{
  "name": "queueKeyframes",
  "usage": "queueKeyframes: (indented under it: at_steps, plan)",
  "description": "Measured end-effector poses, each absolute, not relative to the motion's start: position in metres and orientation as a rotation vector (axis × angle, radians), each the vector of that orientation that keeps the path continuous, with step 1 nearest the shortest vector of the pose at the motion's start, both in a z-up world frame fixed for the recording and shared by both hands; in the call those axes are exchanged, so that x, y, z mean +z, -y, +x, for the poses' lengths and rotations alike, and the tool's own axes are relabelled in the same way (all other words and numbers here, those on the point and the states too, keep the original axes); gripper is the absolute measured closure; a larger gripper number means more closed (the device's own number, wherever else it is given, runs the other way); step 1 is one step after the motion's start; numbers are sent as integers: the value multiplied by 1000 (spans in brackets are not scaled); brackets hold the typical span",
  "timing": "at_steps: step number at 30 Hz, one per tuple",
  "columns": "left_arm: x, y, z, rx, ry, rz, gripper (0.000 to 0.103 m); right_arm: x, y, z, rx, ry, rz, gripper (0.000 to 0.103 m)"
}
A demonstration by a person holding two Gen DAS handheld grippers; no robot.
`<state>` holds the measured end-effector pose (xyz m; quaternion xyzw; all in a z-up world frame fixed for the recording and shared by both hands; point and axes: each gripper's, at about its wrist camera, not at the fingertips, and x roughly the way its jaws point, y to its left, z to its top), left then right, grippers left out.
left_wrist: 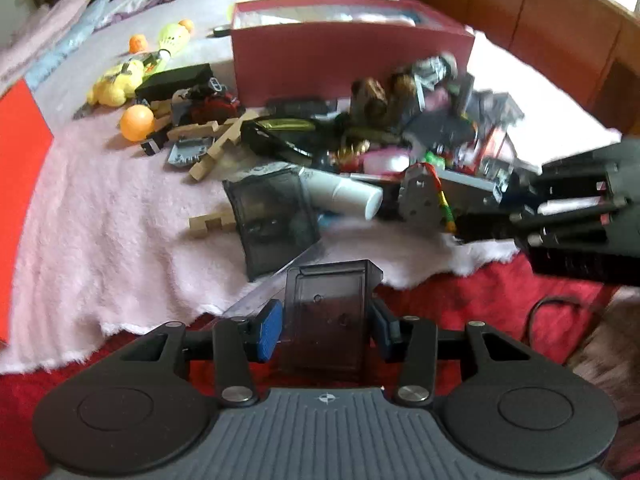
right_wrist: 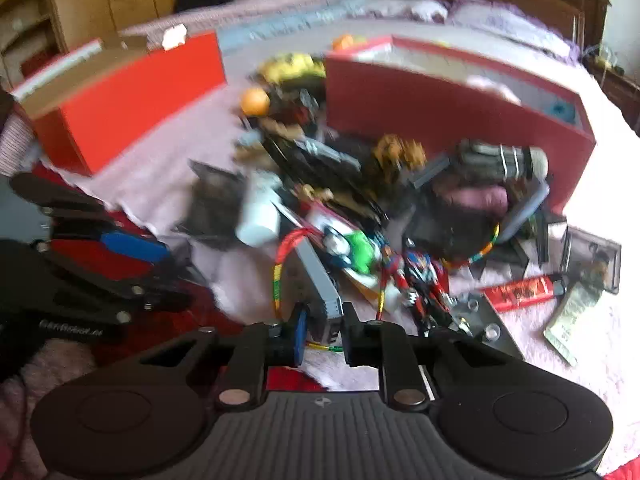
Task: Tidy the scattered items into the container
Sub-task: 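Carry the case to the box with the left tool while the right tool grasps a black comb, then open the left tool over the box while the right tool releases the comb inside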
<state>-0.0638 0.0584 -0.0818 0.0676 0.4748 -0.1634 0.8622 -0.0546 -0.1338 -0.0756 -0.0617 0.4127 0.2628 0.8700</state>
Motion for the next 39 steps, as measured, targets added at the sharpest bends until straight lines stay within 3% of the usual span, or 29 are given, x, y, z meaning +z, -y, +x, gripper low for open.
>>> queueKeyframes:
  at_steps: [7,14,22,39]
  plan:
    - [-60,-52,-69,-375,-921,165,56,-54,131,-71,557,-774,-230,94]
    - [-46,-52,-65,-378,-882,123,56,-20,145,-76,561,-736,-272,94]
    - [-29,-52,-47,-379,-842,74,56,-18,160,-63,513,-759,-175,94]
    - [18,3,94,-467,-653,88,56,2,192,55,365,-685,82,94]
